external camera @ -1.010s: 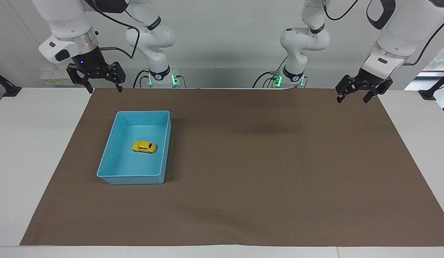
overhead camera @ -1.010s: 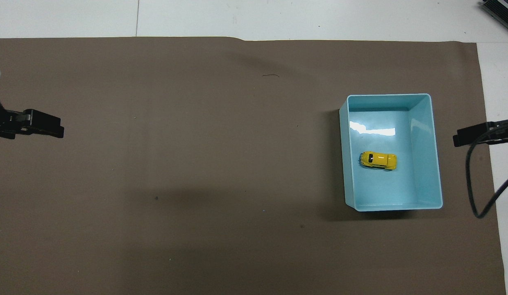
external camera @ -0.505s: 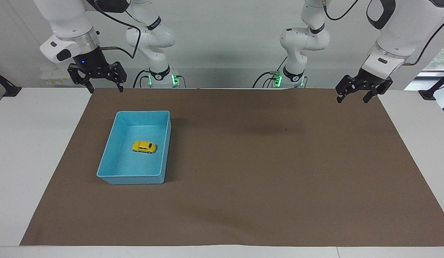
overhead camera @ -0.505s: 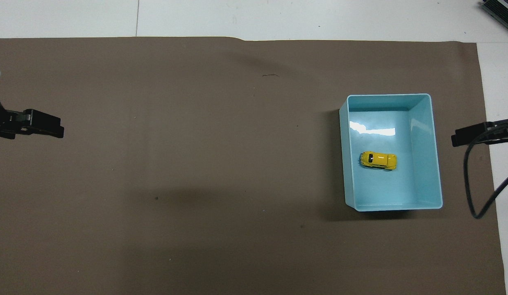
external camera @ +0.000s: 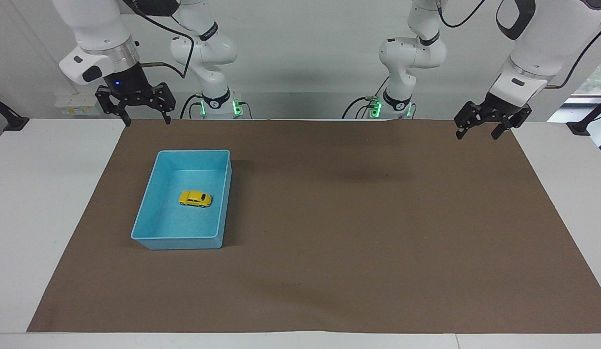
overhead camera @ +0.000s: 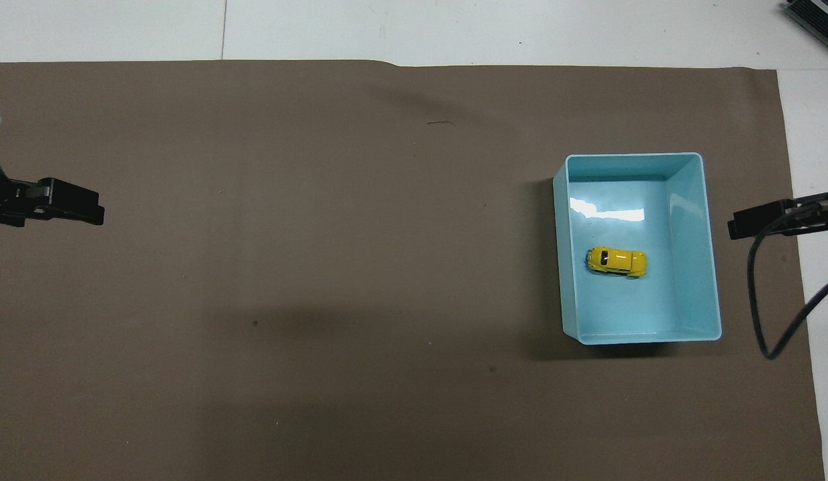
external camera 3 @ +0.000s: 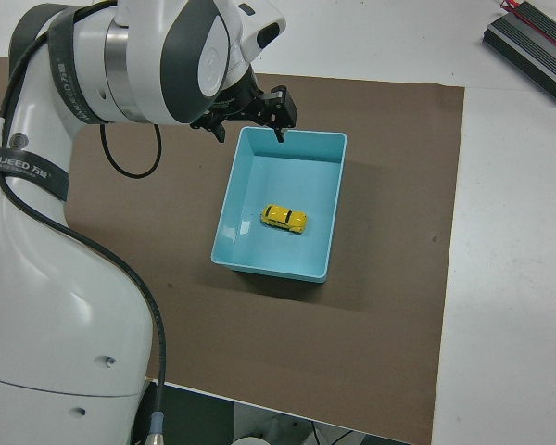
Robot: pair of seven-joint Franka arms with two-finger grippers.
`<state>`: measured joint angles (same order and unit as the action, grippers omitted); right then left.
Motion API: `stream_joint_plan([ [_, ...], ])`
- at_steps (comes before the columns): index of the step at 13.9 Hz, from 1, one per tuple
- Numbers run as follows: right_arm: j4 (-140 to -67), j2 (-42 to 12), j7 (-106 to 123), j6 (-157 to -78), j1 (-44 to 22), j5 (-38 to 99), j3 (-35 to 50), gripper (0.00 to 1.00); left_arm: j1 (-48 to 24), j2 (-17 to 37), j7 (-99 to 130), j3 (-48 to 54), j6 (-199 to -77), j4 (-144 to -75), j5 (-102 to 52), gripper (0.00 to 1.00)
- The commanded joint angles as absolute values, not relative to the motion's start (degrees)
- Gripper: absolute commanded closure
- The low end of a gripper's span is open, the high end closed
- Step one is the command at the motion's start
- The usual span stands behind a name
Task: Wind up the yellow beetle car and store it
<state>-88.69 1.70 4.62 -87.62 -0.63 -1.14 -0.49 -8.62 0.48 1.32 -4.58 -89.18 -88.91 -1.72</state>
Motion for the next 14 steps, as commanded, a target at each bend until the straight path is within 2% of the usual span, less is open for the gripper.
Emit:
stream_joint_plan([
  [1,-88.4,1.8,3.7,-87.7,-0.6,-0.5,-0.4,0.0,-7.8,-0.6,1.8,-4.0,-88.5,-89.6,-1.1,0.0],
  [14,-88.4,1.8,3.7,-87.8,-0.6,0.2,-0.4,0.0,-7.8,-0.6,1.8,-4.0,-88.5,-89.6,-1.1,0.0],
])
